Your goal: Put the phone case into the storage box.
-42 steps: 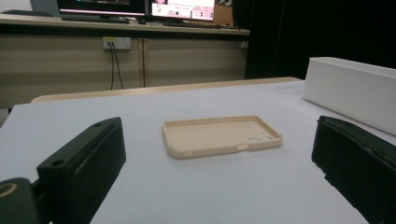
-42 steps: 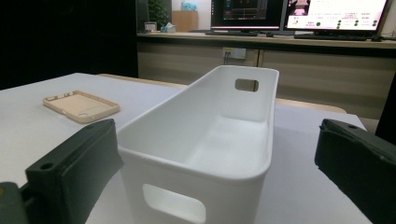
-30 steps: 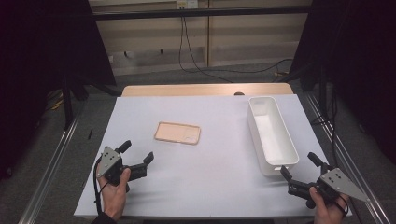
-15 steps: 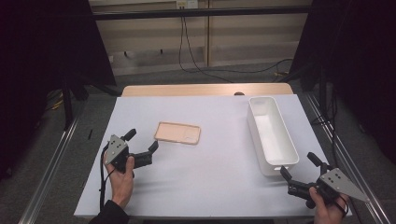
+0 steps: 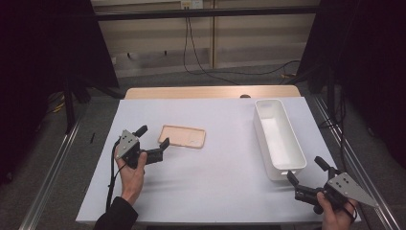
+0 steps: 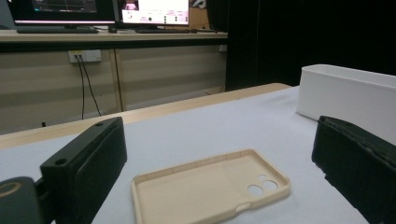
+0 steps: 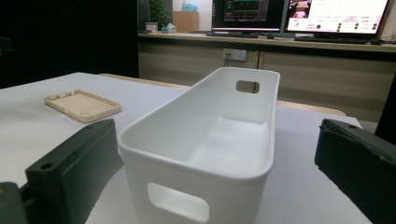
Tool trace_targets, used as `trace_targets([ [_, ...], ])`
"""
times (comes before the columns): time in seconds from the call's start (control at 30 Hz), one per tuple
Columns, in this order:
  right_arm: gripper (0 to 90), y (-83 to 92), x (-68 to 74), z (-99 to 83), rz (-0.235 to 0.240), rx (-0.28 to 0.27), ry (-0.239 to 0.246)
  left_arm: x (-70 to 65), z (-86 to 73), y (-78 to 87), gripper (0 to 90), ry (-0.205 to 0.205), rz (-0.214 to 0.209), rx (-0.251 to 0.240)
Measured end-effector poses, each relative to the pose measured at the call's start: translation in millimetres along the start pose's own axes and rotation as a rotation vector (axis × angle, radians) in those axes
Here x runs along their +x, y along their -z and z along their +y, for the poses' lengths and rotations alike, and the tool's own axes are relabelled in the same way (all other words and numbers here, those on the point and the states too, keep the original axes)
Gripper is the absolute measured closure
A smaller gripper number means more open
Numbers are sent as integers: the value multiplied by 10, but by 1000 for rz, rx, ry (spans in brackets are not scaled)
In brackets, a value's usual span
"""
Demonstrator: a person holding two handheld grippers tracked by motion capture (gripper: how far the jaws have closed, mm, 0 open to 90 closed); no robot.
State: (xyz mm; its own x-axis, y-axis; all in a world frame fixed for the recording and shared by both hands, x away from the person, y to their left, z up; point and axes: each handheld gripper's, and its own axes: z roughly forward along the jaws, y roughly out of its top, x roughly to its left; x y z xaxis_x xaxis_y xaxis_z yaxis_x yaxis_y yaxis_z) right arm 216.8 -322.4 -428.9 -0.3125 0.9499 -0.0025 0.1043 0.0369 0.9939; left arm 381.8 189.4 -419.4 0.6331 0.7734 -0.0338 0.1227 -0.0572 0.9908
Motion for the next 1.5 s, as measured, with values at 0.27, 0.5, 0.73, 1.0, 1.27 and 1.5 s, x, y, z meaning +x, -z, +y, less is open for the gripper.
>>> trace_targets([
  [0.27,0,-1,1,1,0,2,3,-73,47,-152,26,-21,-42,22],
  [0.5,0,-2,2,1,2,2,4,-1,68,-358,41,-27,-28,-7],
  [0.73,0,-3,3,0,5,3,6,55,103,-537,38,-10,-37,10],
  [1.0,0,-2,1,0,3,2,5,78,187,-739,52,-45,-37,23],
  [1.27,0,-1,5,-1,7,2,5,204,239,-917,57,-48,5,51],
  [1.5,0,-5,5,-1,7,5,7,259,267,-1009,114,-63,25,50],
])
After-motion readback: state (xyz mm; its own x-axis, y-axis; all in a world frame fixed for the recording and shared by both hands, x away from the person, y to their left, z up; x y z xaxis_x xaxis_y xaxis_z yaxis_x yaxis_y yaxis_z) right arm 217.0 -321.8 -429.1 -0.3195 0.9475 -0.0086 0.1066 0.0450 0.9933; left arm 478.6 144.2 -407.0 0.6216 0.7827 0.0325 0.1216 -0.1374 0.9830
